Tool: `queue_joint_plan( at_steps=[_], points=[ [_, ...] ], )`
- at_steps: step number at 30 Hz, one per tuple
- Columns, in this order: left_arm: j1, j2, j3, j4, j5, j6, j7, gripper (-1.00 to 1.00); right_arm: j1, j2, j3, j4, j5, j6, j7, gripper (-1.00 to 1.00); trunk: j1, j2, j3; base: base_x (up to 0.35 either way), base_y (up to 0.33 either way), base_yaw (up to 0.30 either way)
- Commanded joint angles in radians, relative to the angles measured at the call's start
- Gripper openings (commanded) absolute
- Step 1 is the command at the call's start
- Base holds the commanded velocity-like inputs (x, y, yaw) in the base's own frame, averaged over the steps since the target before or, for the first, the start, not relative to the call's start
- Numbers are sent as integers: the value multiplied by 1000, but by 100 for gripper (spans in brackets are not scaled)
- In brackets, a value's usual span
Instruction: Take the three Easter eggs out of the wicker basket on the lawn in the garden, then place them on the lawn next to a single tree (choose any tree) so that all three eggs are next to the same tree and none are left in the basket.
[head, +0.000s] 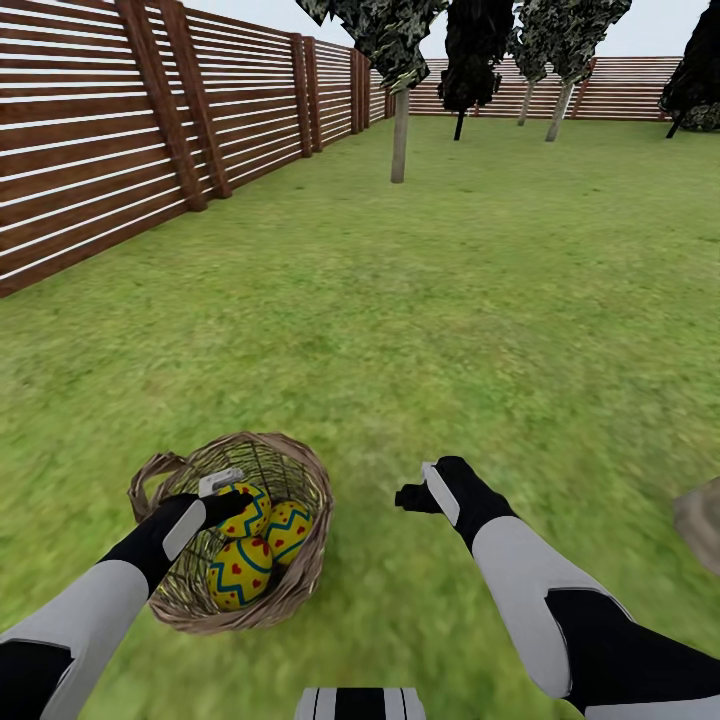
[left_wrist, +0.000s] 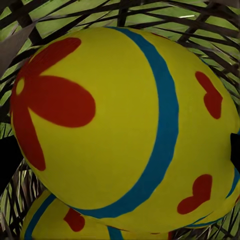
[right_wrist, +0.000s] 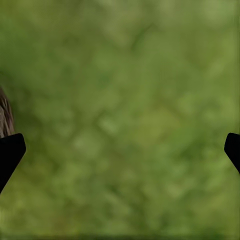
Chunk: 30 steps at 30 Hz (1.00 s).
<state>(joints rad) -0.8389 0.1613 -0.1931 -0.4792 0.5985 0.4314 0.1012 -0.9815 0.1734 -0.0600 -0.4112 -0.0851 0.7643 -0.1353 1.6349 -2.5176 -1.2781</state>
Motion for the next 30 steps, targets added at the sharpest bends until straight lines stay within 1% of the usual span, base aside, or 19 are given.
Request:
queue_joint_plan(
  at_steps=[1,14,16,20,23,27,29,30],
  points=[
    [0,1,-8,-2,10,3,9,-100,0,1,-6,-1,-10,3,-9,100,0,0,-1,-7,0,0],
    [0,1,-8,-4,10,3,9,-100,0,1,-6,-1,-9,3,-9,100,0,0,-1,-26,0,0],
    [0,1,-8,-3,10,4,9,-100,0,1,-6,-1,-10,3,-9,100,-1,0,7,0,0,0],
    [0,1,-8,-3,10,5,9,-100,0,1,-6,-1,-10,3,-9,100,-1,0,7,0,0,0],
    [0,1,-8,-3,11,6,9,-100,0,1,-6,-1,-9,3,-9,100,-2,1,19,0,0,0],
    [0,1,-8,-2,12,6,8,-100,0,1,-6,-1,-9,3,-9,100,-2,1,19,0,0,0],
    [0,1,-8,-2,12,6,8,-100,0,1,-6,-1,-9,3,-9,100,-3,1,26,0,0,0],
    [0,1,-8,-2,12,7,8,-100,0,1,-6,-1,-9,3,-9,100,-3,1,26,0,0,0]
  ],
)
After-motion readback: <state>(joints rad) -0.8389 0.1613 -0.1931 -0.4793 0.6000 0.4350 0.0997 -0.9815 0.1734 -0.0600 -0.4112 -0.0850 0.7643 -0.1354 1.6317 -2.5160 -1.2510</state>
